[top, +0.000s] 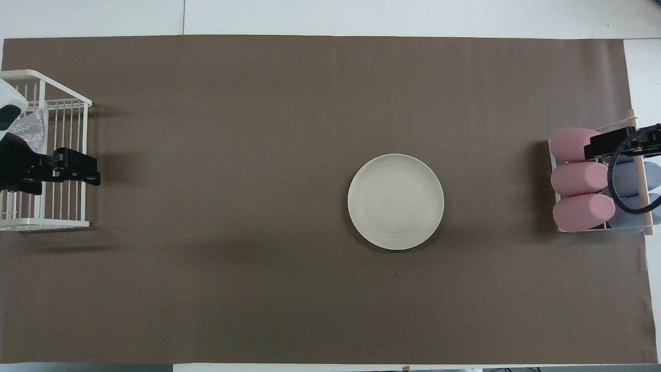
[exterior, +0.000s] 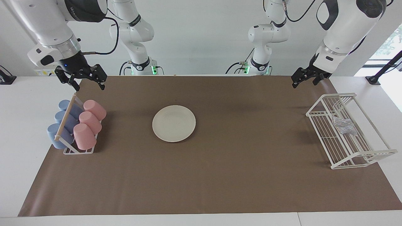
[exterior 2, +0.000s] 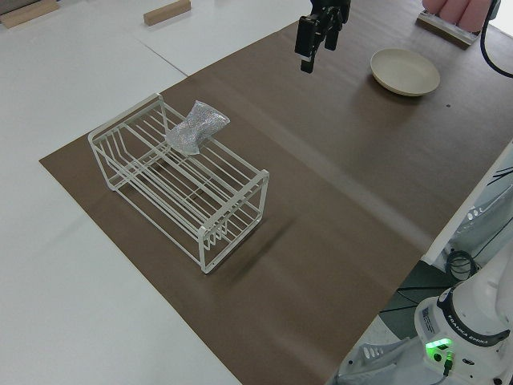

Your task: Wipe plate with sponge

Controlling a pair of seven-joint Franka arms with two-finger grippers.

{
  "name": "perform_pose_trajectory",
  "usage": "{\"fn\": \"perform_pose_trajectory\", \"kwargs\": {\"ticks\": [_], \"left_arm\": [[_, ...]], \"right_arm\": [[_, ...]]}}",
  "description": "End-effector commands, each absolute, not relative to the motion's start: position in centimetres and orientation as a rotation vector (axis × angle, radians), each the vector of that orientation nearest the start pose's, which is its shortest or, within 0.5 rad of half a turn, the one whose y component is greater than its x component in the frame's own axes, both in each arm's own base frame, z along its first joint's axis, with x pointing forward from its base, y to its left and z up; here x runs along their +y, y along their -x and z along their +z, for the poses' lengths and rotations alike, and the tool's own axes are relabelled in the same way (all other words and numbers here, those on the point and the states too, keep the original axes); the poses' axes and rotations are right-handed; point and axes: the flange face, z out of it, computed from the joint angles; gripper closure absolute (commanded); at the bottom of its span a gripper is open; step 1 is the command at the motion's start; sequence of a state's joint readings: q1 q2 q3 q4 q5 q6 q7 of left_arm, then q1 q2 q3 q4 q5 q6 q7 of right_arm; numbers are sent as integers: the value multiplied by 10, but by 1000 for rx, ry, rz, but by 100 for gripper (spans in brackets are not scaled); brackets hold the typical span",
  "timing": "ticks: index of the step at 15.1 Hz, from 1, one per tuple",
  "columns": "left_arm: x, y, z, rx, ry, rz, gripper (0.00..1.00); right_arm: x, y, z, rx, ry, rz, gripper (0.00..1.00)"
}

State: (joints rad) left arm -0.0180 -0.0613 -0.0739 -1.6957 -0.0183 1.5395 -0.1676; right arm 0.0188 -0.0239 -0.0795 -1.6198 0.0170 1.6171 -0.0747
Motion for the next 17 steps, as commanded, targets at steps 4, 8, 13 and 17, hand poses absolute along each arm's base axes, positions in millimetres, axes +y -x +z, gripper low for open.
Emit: {"fn": "perform_pose_trajectory", "kwargs": {"ticks": [4, 8, 13, 17], "left_arm": [[-48, -522, 599, -132, 3150, 140, 0], [-49, -526, 601, -138, 3156, 82, 0], [-49, -530, 596, -225, 3039, 43, 0], [-51, -554, 557, -107, 2768, -28, 0]], "right_arm": [[-32, -548, 618, 5, 3130, 21, 0], [-31, -548, 619, 5, 3129, 13, 0], [-31, -546, 616, 7, 3130, 18, 0], [-31, -547, 616, 10, 3130, 16, 0]]}}
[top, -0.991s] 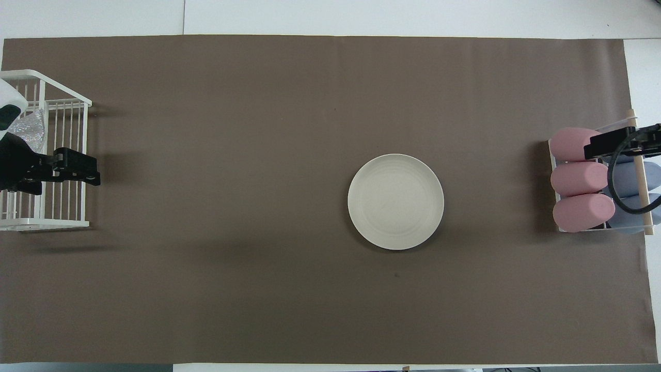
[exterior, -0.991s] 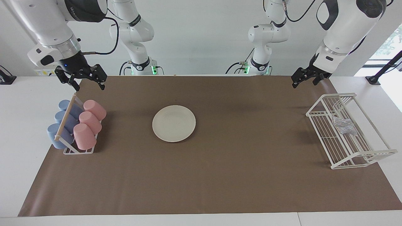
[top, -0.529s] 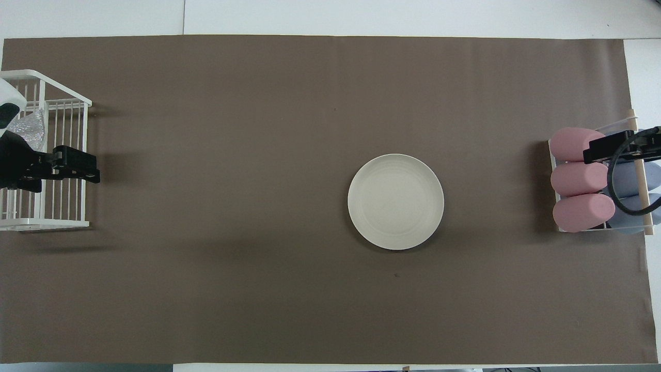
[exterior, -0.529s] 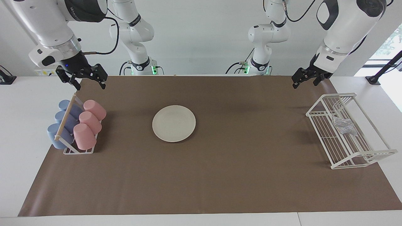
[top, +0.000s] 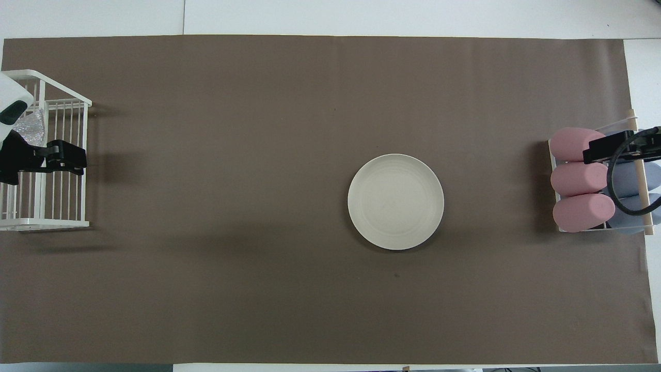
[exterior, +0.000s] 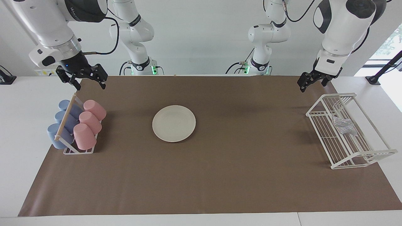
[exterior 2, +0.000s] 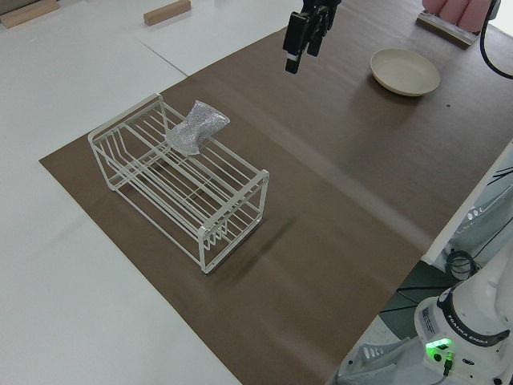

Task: Wipe plate with sponge
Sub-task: 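Reach into the wire rack and grasp the white sponge with the left gripper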

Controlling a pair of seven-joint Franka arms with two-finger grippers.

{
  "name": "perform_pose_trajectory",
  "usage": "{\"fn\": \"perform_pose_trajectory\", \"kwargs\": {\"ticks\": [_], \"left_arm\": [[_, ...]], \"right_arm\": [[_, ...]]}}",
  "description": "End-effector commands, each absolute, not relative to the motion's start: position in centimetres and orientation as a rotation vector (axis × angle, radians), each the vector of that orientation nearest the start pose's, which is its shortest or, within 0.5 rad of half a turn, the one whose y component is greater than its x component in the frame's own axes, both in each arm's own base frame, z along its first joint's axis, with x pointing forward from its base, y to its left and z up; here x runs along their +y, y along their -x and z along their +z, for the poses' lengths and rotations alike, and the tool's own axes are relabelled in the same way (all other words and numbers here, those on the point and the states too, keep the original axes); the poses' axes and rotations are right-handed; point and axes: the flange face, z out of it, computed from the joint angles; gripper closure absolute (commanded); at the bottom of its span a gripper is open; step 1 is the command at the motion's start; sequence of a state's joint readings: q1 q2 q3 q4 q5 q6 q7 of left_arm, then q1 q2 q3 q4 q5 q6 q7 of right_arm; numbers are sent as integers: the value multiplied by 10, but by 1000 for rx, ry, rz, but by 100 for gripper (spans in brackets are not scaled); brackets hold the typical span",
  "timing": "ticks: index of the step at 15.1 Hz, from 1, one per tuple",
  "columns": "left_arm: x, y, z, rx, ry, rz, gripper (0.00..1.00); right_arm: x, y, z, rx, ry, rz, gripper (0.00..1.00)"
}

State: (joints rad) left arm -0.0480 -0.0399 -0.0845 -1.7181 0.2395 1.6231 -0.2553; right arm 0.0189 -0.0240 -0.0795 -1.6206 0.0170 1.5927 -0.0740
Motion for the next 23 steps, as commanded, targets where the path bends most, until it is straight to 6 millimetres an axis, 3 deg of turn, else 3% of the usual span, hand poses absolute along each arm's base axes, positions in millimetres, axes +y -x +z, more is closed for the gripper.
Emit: {"fn": "perform_pose_trajectory", "kwargs": {"ticks": [1, 3, 5, 10, 15, 16, 17, 19, 20, 23], "left_arm": [[-52, -560, 543, -91, 2691, -53, 0], [-56, -583, 502, -140, 2550, -106, 0], [-52, -601, 475, -83, 2443, -147, 0], [-31, -619, 417, -78, 2278, -193, 0], [-21, -622, 415, -61, 2244, -201, 2], [-21, -623, 415, -59, 2248, -208, 11], [-22, -623, 415, -56, 2251, -215, 28], [-20, -625, 414, -53, 2260, -228, 87], [-20, -626, 414, -52, 2264, -234, 100], [-22, -628, 416, -46, 2271, -251, 100]], "right_arm": [[-31, -546, 616, 17, 3130, 18, 0], [-30, -547, 616, 46, 3130, 19, 0], [-29, -547, 616, 46, 3130, 19, 0], [-29, -547, 616, 48, 3130, 19, 0], [-28, -547, 616, 75, 3129, 19, 0], [-28, -547, 616, 75, 3128, 19, 0], [-28, -547, 616, 75, 3129, 19, 0], [-29, -547, 616, 77, 3129, 19, 0], [-28, -547, 616, 75, 3128, 19, 0], [-28, -546, 616, 75, 3129, 21, 0]]}}
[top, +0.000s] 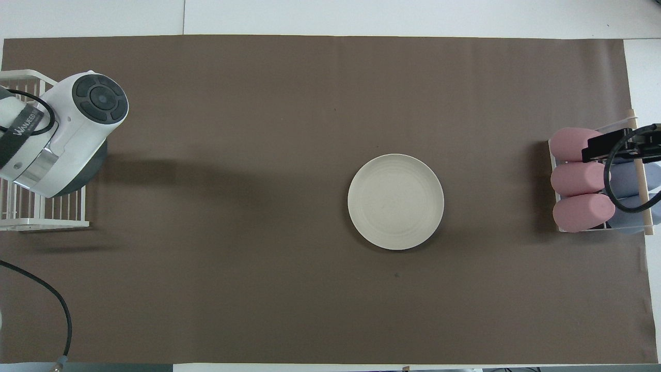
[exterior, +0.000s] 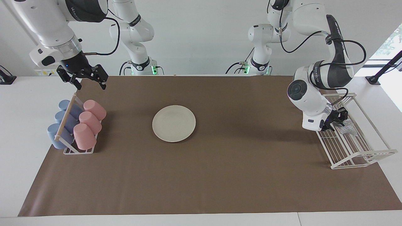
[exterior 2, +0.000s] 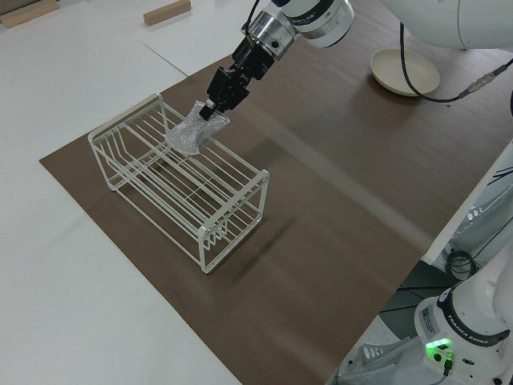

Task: Wipe plate with sponge
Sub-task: 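Reach into the wire rack and grasp the white sponge with the left gripper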

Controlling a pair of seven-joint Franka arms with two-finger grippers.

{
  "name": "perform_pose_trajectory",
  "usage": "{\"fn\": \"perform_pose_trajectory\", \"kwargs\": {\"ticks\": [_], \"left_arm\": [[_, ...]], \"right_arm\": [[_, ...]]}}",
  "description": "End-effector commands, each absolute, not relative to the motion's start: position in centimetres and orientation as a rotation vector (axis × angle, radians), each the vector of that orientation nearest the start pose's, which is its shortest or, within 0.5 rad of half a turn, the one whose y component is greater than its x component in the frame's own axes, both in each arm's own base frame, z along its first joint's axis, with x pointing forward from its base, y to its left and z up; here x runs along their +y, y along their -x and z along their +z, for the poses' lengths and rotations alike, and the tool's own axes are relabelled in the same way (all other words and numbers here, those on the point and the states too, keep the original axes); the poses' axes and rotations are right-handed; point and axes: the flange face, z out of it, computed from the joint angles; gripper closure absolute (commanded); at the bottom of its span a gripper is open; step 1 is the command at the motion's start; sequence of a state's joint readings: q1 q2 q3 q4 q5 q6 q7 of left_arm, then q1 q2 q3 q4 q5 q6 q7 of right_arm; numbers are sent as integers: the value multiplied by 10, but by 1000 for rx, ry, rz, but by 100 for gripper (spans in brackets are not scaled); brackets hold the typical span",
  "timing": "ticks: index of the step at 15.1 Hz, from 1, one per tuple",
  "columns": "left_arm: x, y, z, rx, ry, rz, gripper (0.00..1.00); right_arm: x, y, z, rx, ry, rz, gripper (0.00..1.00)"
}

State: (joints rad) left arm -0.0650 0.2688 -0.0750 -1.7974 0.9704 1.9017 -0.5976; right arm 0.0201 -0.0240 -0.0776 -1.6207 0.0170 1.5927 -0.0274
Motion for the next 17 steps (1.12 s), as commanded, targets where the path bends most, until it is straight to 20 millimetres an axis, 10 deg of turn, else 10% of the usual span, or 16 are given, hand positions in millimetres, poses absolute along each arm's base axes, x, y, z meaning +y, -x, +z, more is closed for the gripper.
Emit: {"fn": "perform_pose_trajectory", "kwargs": {"ticks": [1, 7, 11, 17], "left_arm": [[-22, -629, 417, -47, 2270, -252, 100], [-28, -635, 465, -118, 2364, -237, 100], [-41, -631, 544, -348, 2683, -93, 100], [-63, -599, 602, -653, 3311, 204, 100]], "right_arm": [[-28, -546, 615, 75, 3129, 24, 0], [-28, -546, 615, 98, 3129, 19, 0], [-28, -546, 616, 187, 3123, 27, 0], [-28, -546, 618, 295, 3114, 30, 0]]}}
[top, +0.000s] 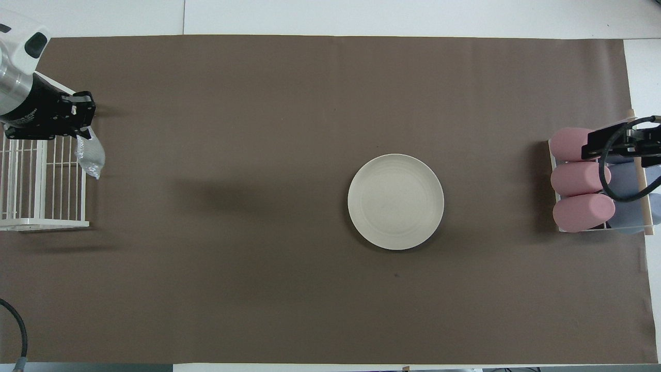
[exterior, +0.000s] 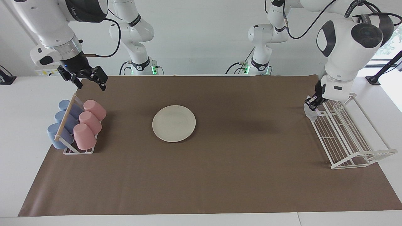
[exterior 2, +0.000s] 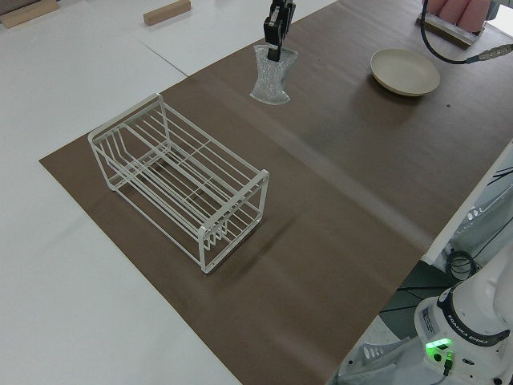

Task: Wipe plate with sponge
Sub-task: 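Reach into the wire rack and grasp the white sponge with the left gripper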

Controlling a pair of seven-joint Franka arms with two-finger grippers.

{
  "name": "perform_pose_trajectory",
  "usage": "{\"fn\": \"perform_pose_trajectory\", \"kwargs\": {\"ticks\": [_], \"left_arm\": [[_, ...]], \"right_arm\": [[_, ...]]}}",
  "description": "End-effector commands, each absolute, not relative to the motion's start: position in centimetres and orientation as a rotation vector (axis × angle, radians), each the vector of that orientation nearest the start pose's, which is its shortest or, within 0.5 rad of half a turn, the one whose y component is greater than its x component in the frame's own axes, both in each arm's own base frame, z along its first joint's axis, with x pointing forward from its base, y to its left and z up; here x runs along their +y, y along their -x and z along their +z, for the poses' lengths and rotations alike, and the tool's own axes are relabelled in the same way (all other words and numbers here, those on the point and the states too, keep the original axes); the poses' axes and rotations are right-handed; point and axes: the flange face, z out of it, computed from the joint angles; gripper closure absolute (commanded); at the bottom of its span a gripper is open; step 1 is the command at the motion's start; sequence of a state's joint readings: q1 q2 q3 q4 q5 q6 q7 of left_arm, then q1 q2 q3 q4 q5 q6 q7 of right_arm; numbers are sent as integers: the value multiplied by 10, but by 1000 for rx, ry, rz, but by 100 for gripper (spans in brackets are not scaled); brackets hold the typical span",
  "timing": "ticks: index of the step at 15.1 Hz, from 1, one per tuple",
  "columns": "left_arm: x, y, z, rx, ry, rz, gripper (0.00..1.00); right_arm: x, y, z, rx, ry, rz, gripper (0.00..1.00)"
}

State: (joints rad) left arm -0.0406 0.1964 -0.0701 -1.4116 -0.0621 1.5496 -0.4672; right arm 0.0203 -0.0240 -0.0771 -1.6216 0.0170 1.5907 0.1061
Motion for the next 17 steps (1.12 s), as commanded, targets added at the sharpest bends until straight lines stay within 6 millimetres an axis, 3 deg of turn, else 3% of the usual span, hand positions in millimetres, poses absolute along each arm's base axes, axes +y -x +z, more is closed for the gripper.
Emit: {"fn": "perform_pose_trajectory", "kwargs": {"ticks": [1, 5, 10, 13, 17], "left_arm": [[-65, -597, 605, -687, 3392, 256, 100], [-89, -570, 591, -801, 3618, 507, 100], [-117, -525, 546, -965, 3917, 591, 100], [-155, -507, 525, -857, 4061, 661, 100], [-196, -486, 489, -691, 4220, 684, 100]], "right_arm": [[-28, -547, 620, 321, 3110, 23, 0], [-16, -542, 627, 576, 3077, 75, 0], [-3, -540, 634, 770, 2978, 111, 0], [5, -528, 627, 1037, 2857, 227, 0], [13, -522, 618, 1178, 2744, 284, 0]]}}
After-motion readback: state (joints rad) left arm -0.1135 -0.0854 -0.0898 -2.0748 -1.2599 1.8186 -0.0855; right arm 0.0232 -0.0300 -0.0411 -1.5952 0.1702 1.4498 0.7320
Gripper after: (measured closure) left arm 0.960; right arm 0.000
